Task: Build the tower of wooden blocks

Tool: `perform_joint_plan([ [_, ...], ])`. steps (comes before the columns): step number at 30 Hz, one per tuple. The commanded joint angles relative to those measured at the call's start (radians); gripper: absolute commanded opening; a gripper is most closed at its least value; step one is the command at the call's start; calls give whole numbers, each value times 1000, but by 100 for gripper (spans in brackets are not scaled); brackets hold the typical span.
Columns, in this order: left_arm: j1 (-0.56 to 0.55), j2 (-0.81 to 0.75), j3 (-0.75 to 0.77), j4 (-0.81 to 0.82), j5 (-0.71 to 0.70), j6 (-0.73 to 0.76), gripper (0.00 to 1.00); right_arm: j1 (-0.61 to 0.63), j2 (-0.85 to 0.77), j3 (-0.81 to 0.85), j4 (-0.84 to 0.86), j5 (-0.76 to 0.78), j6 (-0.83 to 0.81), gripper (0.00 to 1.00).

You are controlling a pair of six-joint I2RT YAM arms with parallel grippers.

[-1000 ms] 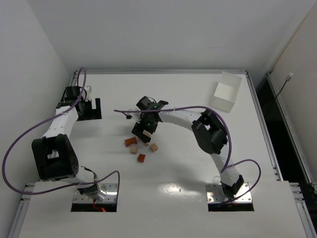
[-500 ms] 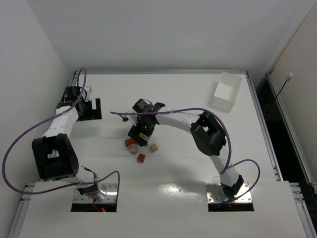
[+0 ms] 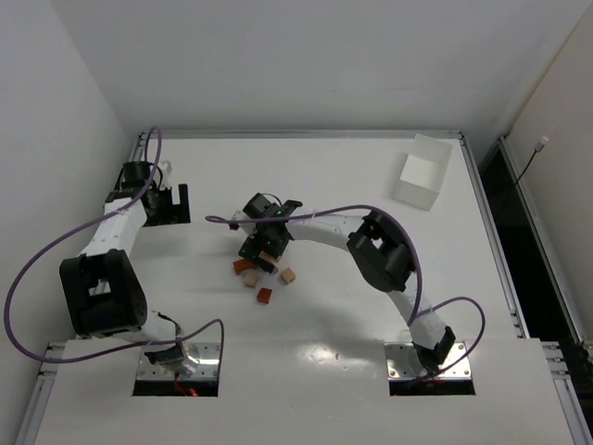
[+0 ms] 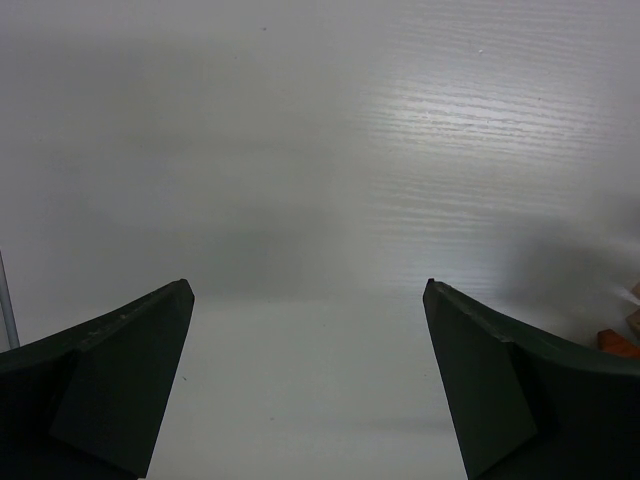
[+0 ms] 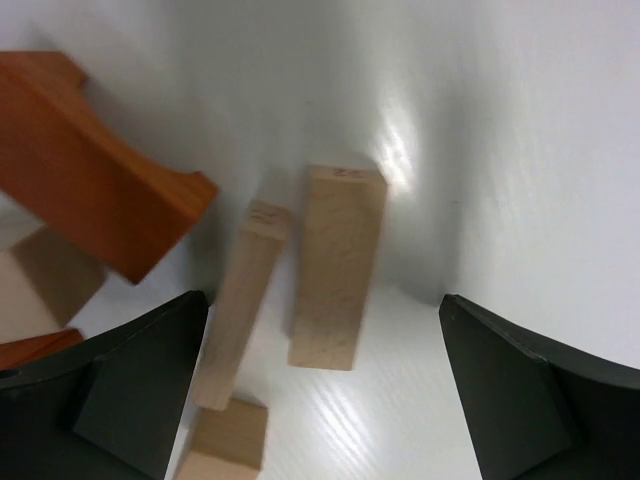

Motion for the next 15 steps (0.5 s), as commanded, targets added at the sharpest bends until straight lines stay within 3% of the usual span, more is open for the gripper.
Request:
perform_joint_plan([
  [1,11,-4,-3,26,1,-2,100,-20,43,31,15,0,12,100],
  [4,11,5,6,26,-11,-2,100,-20,57,31,1,-27,12,97],
  [6,20,16,6,26,-11,7,100,-20,57,22,1,-37,12,84],
  [7,20,25,6,26,-11,7,100,-20,57,22,1,-37,12,63],
  [9,20,25,15,26,-11,7,100,-20,57,22,1,-46,12,39],
  [10,20,37,15,26,-11,7,100,-20,57,22,1,-46,12,7],
  [11,20,38,26,26,-11,-2,100,-20,57,22,1,-46,12,0],
  [15,20,62,44,26,12,-13,100,-29,57,69,-25,50,39,0],
])
